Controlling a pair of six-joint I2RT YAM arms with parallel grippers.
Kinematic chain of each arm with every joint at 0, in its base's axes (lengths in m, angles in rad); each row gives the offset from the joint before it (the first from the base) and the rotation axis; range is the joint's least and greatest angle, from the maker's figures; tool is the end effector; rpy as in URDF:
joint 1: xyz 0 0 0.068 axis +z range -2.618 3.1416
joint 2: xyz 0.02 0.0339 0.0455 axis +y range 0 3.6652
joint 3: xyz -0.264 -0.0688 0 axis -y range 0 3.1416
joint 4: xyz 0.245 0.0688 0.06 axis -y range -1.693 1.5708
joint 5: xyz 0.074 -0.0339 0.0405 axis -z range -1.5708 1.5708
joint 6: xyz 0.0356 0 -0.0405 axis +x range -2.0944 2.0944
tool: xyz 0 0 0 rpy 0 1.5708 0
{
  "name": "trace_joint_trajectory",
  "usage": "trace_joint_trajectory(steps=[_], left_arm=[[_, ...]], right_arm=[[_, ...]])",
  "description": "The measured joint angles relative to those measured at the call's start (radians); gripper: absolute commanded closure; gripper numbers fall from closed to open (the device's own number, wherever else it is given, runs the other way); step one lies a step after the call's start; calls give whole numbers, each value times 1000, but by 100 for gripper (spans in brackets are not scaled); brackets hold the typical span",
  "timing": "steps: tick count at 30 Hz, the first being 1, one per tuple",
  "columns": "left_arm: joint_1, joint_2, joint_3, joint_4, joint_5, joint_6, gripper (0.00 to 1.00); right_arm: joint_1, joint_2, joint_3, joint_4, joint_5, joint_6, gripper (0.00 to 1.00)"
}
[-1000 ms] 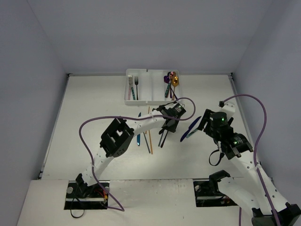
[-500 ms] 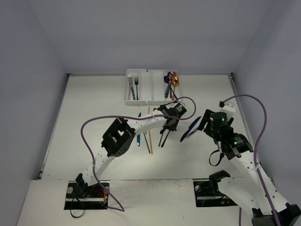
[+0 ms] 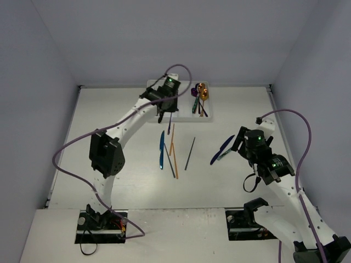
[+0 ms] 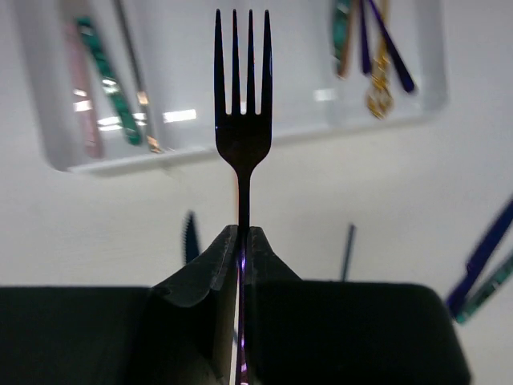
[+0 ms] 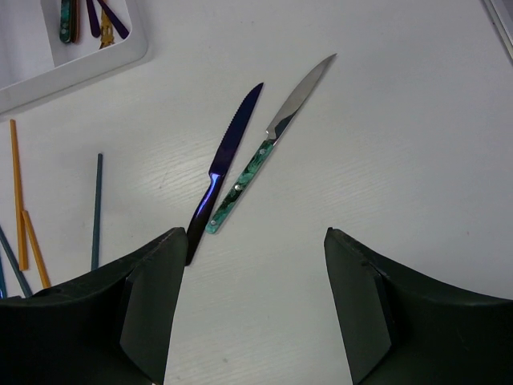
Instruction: Sort the eating utensils into containers
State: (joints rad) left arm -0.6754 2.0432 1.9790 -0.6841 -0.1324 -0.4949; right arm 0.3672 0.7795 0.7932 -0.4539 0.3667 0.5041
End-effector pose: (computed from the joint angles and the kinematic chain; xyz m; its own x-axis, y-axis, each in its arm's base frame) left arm 0.3686 -0.2893 0.3184 -0.7258 -0.0218 -0.6876 0.2267 0.9361 -0.2690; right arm 0.1664 0.0503 0.3167 -0.3639 0.3431 -0.8659 0.1637 0.9388 0.3032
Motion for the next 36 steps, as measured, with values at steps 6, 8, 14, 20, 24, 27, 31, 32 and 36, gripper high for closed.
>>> trace_joint_trajectory(steps=[6, 8, 14, 20, 24, 27, 31, 32, 36], left_arm=[[218, 129, 199, -12, -14, 66, 100], [271, 222, 299, -4, -13, 86, 100], [347, 475, 544, -18, 9, 123, 100], [360, 547, 569, 69, 49, 152, 100], [360, 545, 542, 162, 59, 165, 72], [360, 545, 537, 201, 62, 175, 51], [360, 529, 503, 225, 63, 180, 48], [360, 515, 475, 226, 64, 180, 48], [357, 398, 306, 217, 69, 175, 48]], right_arm=[[0, 29, 2, -1, 0, 0, 33], [0, 32, 2, -1, -1, 1, 33], [0, 28, 1, -1, -37, 19, 33], [0, 21, 0, -1, -83, 39, 33], [0, 21, 0, -3, -105, 45, 33], [0, 21, 0, -9, -120, 46, 33], [0, 22, 0, -18, -138, 44, 32], [0, 22, 0, -20, -141, 43, 32], [0, 39, 2, -23, -149, 35, 32]])
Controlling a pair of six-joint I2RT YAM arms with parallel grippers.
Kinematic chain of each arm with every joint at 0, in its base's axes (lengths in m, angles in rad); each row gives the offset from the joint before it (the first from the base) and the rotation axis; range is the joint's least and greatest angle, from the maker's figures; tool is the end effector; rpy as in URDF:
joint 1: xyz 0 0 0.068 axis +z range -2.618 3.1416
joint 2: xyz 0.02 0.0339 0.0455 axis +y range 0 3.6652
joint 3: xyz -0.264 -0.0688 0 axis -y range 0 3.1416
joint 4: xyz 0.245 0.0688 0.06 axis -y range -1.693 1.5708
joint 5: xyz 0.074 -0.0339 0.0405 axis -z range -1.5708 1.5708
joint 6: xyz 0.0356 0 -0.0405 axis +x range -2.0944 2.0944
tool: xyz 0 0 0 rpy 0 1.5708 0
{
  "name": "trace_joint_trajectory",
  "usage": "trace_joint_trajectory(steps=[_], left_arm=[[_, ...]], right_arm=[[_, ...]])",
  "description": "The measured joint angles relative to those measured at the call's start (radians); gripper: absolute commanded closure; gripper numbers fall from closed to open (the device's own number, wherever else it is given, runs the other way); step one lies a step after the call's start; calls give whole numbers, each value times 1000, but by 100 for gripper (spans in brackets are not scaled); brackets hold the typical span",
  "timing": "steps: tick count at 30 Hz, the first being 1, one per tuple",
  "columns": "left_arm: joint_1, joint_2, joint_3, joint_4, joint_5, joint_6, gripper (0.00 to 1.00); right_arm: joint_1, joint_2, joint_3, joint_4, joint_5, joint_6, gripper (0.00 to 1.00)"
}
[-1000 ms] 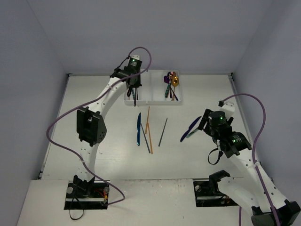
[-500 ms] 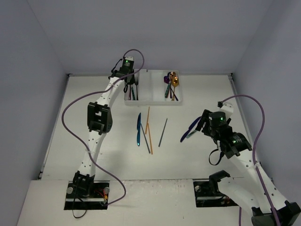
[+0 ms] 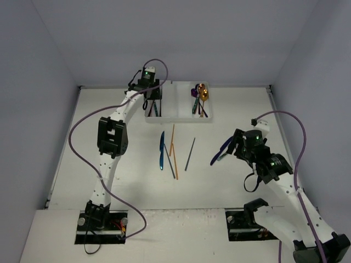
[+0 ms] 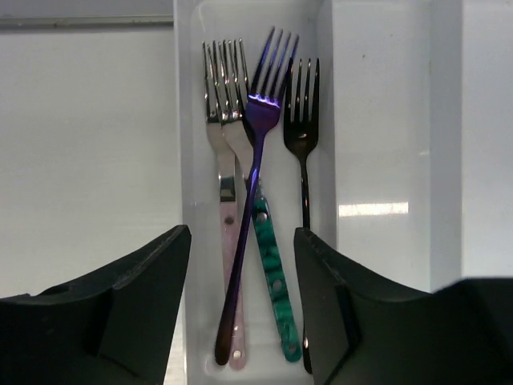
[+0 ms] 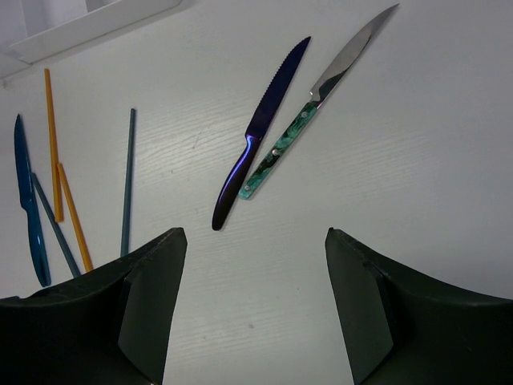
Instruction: Sort the eating utensils into containers
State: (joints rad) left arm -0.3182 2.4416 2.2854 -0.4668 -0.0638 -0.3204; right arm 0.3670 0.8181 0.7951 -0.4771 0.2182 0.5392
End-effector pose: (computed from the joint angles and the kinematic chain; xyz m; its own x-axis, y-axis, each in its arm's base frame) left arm 0.5347 -0.1737 0.2408 -0.6088 -0.1304 -0.7825 0.0751 0.9725 -0.2205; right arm 0.1720 0.0579 0.3084 -0.4729 0.3552 -0.8063 0.0814 0.9288 0.3615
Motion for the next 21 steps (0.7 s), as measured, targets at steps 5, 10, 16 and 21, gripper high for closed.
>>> trace_joint_trajectory(steps=[5, 10, 16, 21], left_arm=[[-16, -265, -263, -43, -1, -22, 48], [-72, -568, -518, -61, -2, -47, 48], [-208, -771, -769, -90, -12, -106, 49], [-292, -757, -918, -126, -3, -198, 49]], right_arm=[[0, 87, 17, 0, 1, -1, 32], [0, 179, 22, 1, 13, 13, 32], [0, 237, 40, 1, 47, 20, 33], [0, 255, 45, 2, 60, 22, 33]])
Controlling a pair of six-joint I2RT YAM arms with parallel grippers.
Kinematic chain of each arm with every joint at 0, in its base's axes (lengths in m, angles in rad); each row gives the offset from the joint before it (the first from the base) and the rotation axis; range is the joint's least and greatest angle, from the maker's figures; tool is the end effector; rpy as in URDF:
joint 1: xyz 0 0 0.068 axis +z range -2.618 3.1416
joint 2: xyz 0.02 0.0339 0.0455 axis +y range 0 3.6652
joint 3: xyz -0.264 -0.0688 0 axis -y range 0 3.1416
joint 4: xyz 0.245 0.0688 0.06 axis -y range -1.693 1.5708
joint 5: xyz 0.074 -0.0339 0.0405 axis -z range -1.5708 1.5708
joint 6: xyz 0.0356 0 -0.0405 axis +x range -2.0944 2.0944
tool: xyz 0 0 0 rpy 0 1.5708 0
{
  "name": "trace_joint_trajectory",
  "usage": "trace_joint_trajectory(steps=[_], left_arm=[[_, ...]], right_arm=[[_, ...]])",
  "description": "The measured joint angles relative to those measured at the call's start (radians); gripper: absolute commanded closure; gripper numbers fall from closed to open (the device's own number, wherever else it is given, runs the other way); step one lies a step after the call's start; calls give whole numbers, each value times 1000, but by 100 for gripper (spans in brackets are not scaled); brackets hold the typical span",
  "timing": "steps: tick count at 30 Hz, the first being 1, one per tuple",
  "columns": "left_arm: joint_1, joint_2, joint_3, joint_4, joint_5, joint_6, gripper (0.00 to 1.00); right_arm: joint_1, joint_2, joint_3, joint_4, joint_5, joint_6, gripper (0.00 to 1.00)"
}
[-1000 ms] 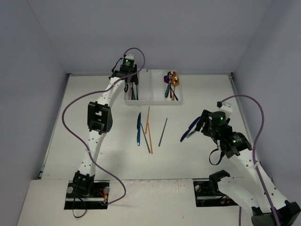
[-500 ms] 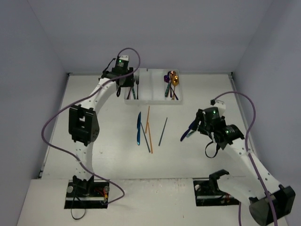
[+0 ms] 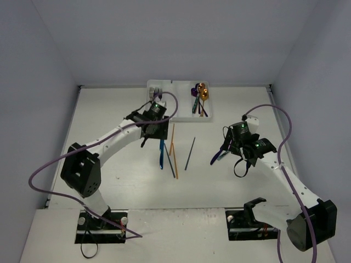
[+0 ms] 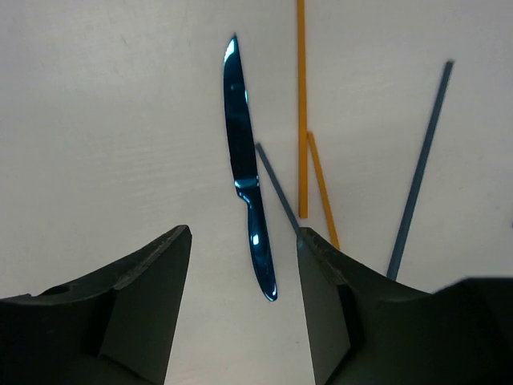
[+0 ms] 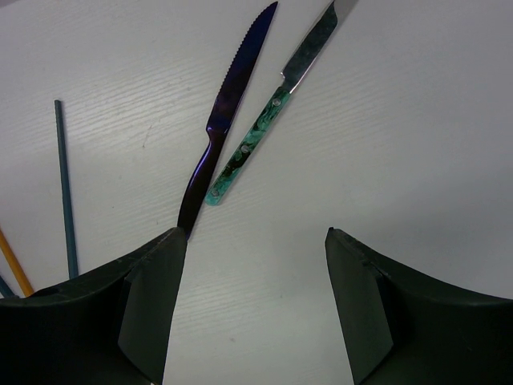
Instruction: Sort the eating utensils into containers
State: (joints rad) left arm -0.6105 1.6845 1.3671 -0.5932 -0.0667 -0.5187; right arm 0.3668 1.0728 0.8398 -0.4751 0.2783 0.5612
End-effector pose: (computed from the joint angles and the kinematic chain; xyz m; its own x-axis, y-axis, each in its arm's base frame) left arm 0.3034 -0.2094 0.2698 -0.8290 -0.0237 -0.5587 0.1468 0.9548 -0.2583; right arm 0.2167 0.0728 0.2769 -0.5939 0.3200 -0.7382 0.1961 0.9474 0.2530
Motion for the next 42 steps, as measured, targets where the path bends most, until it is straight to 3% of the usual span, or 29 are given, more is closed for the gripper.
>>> trace_joint_trajectory(steps=[9, 22, 38, 42], left_arm=[[-53, 98, -57, -27, -1, -101, 49], [-71, 216, -57, -21, -5, -167, 65], [-70, 275, 18, -19, -20, -174, 72], [-66, 294, 45, -15, -19, -174, 81]], right_arm=[[0, 1, 0, 0, 2, 0, 33], [0, -75, -12, 0, 0, 14, 33], [0, -86, -29, 0, -6, 15, 33], [0, -86, -29, 0, -6, 15, 33]])
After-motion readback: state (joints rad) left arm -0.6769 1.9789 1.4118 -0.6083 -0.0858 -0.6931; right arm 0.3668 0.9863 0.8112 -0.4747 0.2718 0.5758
